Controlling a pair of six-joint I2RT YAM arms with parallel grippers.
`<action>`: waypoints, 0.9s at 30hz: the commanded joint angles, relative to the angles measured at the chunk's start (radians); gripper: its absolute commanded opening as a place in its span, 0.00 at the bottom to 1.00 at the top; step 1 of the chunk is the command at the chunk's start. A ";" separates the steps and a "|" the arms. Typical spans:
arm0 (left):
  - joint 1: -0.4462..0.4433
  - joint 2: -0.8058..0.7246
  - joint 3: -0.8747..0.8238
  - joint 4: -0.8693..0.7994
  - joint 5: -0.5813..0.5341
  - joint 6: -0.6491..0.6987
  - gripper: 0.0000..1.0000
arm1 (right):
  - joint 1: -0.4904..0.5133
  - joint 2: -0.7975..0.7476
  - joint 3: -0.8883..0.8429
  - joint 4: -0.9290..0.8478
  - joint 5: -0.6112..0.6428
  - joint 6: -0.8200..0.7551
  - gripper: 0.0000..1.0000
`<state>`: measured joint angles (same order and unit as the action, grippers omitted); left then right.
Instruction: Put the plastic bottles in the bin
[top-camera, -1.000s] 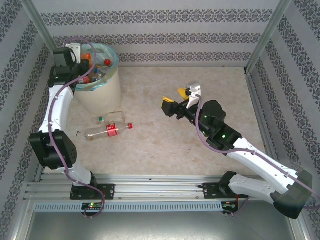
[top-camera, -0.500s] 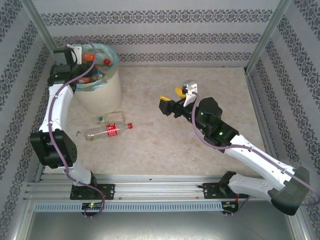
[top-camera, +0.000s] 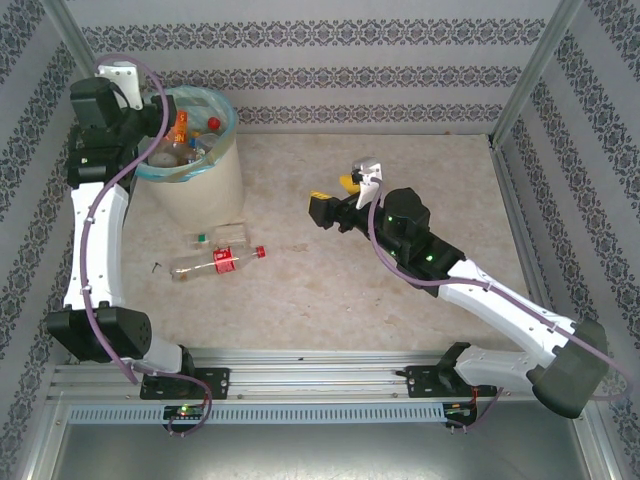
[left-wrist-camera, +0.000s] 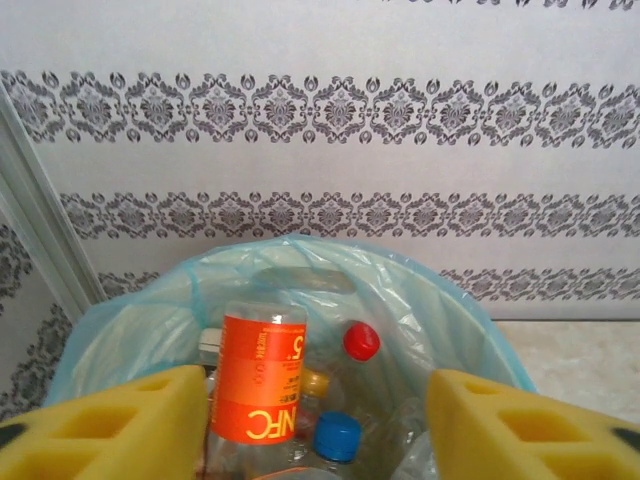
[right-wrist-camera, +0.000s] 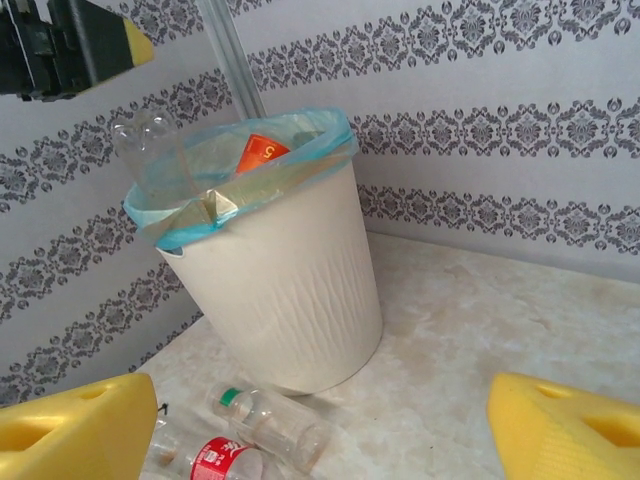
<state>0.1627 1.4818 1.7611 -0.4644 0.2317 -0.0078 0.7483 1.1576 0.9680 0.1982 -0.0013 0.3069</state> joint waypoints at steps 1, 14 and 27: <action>-0.009 0.014 -0.026 -0.021 -0.002 -0.018 0.50 | -0.003 0.002 0.032 0.027 -0.019 0.011 0.86; -0.046 0.002 -0.266 0.022 -0.135 0.031 0.25 | -0.004 0.021 0.026 0.028 -0.030 0.018 0.86; -0.047 0.046 -0.143 -0.009 -0.102 0.009 0.43 | -0.005 0.070 0.072 -0.003 -0.041 0.028 0.86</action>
<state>0.1184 1.5043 1.5513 -0.4206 0.1333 0.0116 0.7479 1.2144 0.9951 0.1959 -0.0246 0.3180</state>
